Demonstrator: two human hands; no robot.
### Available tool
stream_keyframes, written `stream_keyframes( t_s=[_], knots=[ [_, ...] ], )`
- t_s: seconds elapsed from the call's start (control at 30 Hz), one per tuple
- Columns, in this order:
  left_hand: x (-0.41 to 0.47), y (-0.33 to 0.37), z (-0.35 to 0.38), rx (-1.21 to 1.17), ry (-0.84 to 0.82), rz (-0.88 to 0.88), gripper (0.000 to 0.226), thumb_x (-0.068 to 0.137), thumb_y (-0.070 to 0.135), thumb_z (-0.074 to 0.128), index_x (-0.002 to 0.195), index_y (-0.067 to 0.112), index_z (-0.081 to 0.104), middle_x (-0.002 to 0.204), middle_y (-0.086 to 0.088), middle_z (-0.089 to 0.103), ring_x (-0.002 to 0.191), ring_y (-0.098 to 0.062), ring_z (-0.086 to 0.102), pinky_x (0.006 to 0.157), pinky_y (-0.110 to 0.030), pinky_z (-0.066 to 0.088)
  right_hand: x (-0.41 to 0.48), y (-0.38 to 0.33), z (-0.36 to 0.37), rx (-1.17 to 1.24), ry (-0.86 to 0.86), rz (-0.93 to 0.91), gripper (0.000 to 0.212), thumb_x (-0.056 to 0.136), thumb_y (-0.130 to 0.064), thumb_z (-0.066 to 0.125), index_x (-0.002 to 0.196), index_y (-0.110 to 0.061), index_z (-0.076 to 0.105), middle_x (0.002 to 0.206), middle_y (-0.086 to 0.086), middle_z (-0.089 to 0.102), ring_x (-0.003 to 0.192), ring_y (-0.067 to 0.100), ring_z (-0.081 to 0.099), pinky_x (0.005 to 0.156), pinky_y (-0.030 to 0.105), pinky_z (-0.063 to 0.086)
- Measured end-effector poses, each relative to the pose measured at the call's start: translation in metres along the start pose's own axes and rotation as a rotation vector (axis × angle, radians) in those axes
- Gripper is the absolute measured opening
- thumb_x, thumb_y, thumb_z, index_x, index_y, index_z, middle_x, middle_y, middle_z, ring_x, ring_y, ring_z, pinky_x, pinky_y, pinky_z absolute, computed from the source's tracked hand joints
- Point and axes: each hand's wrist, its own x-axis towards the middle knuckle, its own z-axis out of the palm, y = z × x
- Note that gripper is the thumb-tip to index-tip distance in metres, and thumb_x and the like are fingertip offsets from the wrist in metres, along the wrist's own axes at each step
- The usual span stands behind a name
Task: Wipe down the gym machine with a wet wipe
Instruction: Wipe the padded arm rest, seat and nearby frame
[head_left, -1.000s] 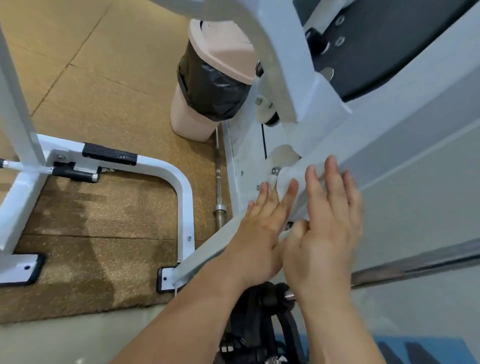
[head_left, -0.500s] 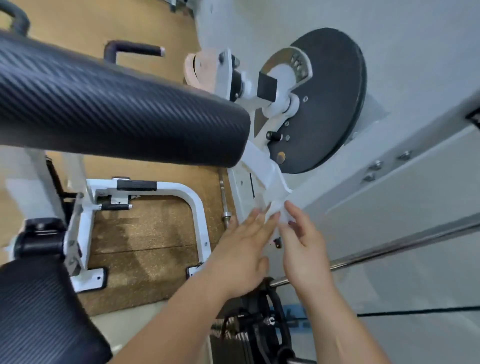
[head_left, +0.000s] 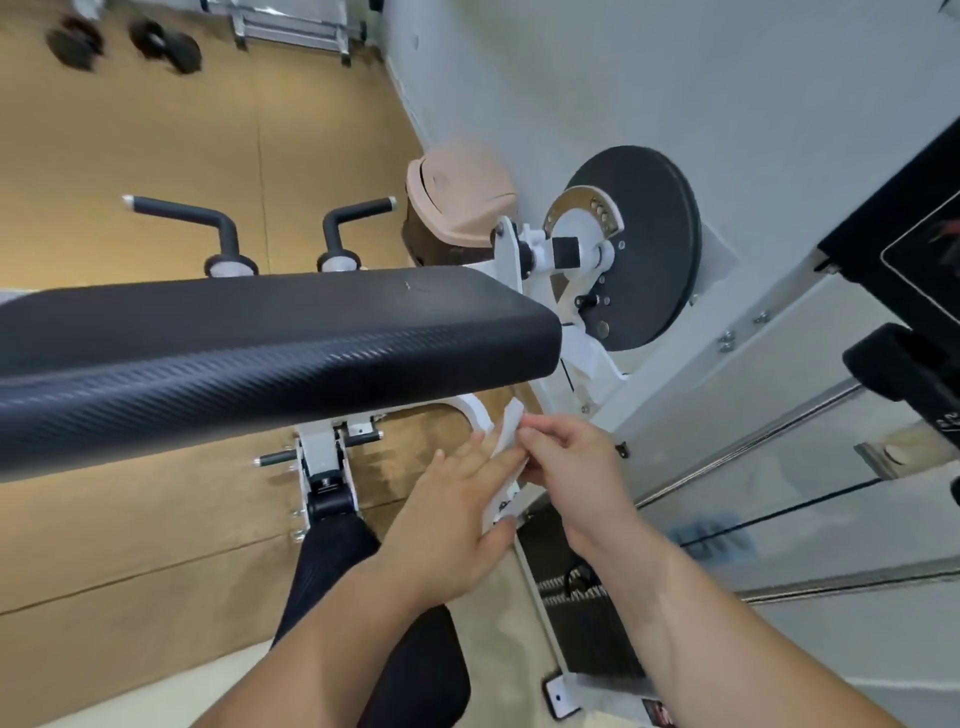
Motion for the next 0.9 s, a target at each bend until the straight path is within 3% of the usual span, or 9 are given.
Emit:
stream_keyframes(
  t_s=[0.07, 0.13, 0.23, 0.33, 0.43, 0.5, 0.63, 0.73, 0.9],
  knots=[
    [-0.011, 0.005, -0.018, -0.179, 0.094, -0.025, 0.057, 0.096, 0.028, 0.058, 0.146, 0.048, 0.041, 0.150, 0.029, 0.043, 0.141, 0.004, 0.035, 0.118, -0.037, 0.035, -0.002, -0.005, 0.008, -0.020, -0.001, 0.038, 0.020, 0.097, -0.014, 0.067, 0.097, -0.029, 0.080, 0.101, -0.001, 0.077, 0.098, 0.019, 0.074, 0.089, 0.041, 0.063],
    [-0.018, 0.012, -0.030, -0.399, 0.184, -0.087, 0.045, 0.095, 0.031, 0.058, 0.135, 0.050, 0.047, 0.135, 0.032, 0.053, 0.130, 0.009, 0.045, 0.108, -0.030, 0.044, -0.002, -0.009, 0.012, -0.039, -0.051, 0.043, 0.019, 0.096, -0.012, 0.069, 0.097, -0.028, 0.080, 0.101, 0.000, 0.077, 0.098, 0.020, 0.074, 0.087, 0.041, 0.063],
    [-0.021, 0.014, -0.037, -0.868, 0.306, -0.251, 0.041, 0.099, 0.045, 0.053, 0.139, 0.046, 0.045, 0.135, 0.017, 0.063, 0.127, -0.007, 0.059, 0.105, -0.037, 0.049, -0.001, -0.015, 0.016, -0.037, -0.169, 0.023, 0.021, 0.095, -0.008, 0.068, 0.099, -0.026, 0.079, 0.096, -0.003, 0.077, 0.097, 0.018, 0.075, 0.082, 0.036, 0.064],
    [-0.022, -0.001, -0.032, -1.084, 0.332, -0.472, 0.035, 0.106, 0.044, 0.046, 0.141, 0.050, 0.047, 0.125, 0.011, 0.072, 0.116, -0.013, 0.068, 0.105, -0.043, 0.048, 0.001, -0.004, 0.023, 0.005, -0.312, 0.048, 0.021, 0.097, -0.004, 0.064, 0.104, -0.020, 0.075, 0.092, -0.004, 0.077, 0.092, 0.017, 0.075, 0.072, 0.027, 0.060],
    [-0.033, -0.022, -0.014, -1.045, 0.225, -0.569, 0.049, 0.094, 0.037, 0.058, 0.142, 0.045, 0.052, 0.129, 0.015, 0.070, 0.116, -0.011, 0.068, 0.106, -0.043, 0.048, 0.004, 0.022, 0.037, 0.064, -0.443, 0.125, 0.023, 0.099, 0.002, 0.058, 0.111, -0.012, 0.072, 0.097, 0.002, 0.077, 0.088, 0.018, 0.075, 0.068, 0.029, 0.061],
    [-0.041, -0.034, -0.001, -0.982, 0.186, -0.629, 0.037, 0.091, 0.032, 0.058, 0.127, 0.035, 0.066, 0.121, -0.001, 0.074, 0.109, -0.018, 0.069, 0.097, -0.042, 0.050, 0.010, 0.046, 0.047, 0.105, -0.506, 0.193, 0.024, 0.098, 0.004, 0.057, 0.114, -0.009, 0.071, 0.106, 0.010, 0.075, 0.086, 0.022, 0.074, 0.068, 0.034, 0.060],
    [-0.066, -0.055, 0.016, -0.805, 0.343, -0.879, 0.010, 0.091, 0.026, 0.066, 0.096, 0.017, 0.069, 0.087, -0.003, 0.073, 0.082, -0.024, 0.064, 0.079, -0.037, 0.048, 0.022, 0.085, 0.063, 0.089, -0.601, 0.303, 0.028, 0.097, 0.004, 0.057, 0.116, -0.013, 0.069, 0.111, 0.012, 0.073, 0.092, 0.022, 0.074, 0.067, 0.028, 0.059],
    [-0.090, -0.072, 0.026, -0.712, 0.381, -1.018, 0.024, 0.087, 0.027, 0.071, 0.087, 0.005, 0.062, 0.072, -0.004, 0.057, 0.068, -0.020, 0.047, 0.067, -0.035, 0.036, 0.029, 0.114, 0.075, 0.059, -0.631, 0.342, 0.027, 0.096, 0.002, 0.060, 0.113, -0.016, 0.071, 0.116, 0.018, 0.068, 0.091, 0.020, 0.071, 0.065, 0.027, 0.057],
    [-0.119, -0.099, 0.050, -0.641, 0.367, -1.125, 0.014, 0.086, 0.023, 0.076, 0.083, 0.012, 0.067, 0.071, -0.004, 0.065, 0.067, -0.018, 0.057, 0.067, -0.033, 0.044, 0.026, 0.166, 0.103, -0.060, -0.654, 0.415, 0.025, 0.094, -0.002, 0.066, 0.092, -0.022, 0.081, 0.108, 0.013, 0.075, 0.095, 0.031, 0.072, 0.085, 0.057, 0.060]
  ],
)
